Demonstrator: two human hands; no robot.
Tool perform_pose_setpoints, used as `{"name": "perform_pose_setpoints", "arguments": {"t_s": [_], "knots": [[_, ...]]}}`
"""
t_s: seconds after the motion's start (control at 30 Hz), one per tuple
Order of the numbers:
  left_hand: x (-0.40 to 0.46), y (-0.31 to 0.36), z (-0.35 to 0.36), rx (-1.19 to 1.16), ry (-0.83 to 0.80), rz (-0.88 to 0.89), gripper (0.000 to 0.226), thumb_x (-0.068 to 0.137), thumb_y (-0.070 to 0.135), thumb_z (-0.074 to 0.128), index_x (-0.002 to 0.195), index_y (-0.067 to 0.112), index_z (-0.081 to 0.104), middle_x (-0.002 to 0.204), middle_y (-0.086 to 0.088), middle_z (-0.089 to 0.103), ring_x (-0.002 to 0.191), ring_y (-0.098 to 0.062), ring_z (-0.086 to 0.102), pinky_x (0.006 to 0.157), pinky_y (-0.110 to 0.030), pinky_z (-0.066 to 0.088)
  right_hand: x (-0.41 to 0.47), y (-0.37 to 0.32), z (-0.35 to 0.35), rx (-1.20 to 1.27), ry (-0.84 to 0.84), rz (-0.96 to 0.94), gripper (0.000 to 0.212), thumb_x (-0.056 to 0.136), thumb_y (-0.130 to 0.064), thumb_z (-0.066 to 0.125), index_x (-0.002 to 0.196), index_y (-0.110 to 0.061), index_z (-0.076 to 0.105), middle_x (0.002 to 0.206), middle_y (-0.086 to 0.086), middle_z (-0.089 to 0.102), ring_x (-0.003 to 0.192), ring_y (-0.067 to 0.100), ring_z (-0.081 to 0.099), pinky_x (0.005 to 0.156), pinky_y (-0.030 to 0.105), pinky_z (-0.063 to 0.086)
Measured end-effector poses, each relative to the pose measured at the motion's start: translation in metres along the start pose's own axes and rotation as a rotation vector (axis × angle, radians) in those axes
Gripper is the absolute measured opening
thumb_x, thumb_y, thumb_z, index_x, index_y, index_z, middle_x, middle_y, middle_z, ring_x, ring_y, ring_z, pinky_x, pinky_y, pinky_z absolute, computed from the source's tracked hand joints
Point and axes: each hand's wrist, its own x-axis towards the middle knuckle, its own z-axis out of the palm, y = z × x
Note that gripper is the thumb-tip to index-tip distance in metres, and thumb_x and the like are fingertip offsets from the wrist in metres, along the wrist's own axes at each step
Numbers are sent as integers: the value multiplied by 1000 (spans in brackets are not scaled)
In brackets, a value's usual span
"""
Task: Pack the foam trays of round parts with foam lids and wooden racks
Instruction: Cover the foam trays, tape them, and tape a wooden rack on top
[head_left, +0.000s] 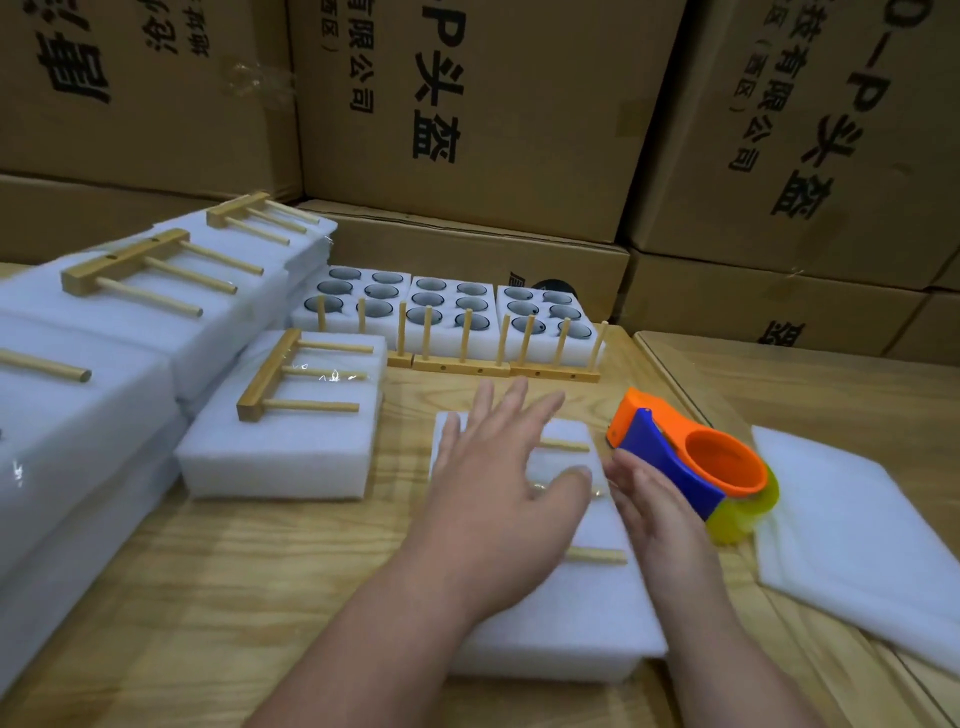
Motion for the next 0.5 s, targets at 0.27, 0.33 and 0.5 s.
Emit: {"name": "perform_pose_setpoints", "arguments": {"t_s": [0.27, 0.33, 0.5], "knots": [[2, -45, -21, -600, 76, -540, 61, 101, 52, 51, 157, 43, 29, 155, 27, 29, 143, 0, 27, 118, -32, 23, 14, -1, 4, -421, -61, -8, 36, 101, -13, 53, 98, -38, 79, 93, -13, 79, 81, 3, 74, 53, 17, 53], [2, -51, -12, -680, 95, -536, 57, 103, 38, 53, 155, 42, 29, 151, 23, 37, 138, -1, 38, 110, -27, 32, 16, 0, 8, -448, -103, -7, 40, 101, -15, 54, 96, -46, 78, 97, -12, 79, 87, 7, 75, 58, 20, 55], [-3, -62, -6, -721, 123, -516, 56, 100, 23, 61, 148, 45, 42, 108, 29, 68, 102, -2, 70, 95, -30, 53, 25, 3, 5, -546, -165, -62, 29, 97, -16, 67, 103, -43, 75, 102, -18, 77, 92, 2, 74, 73, 30, 61]]}}
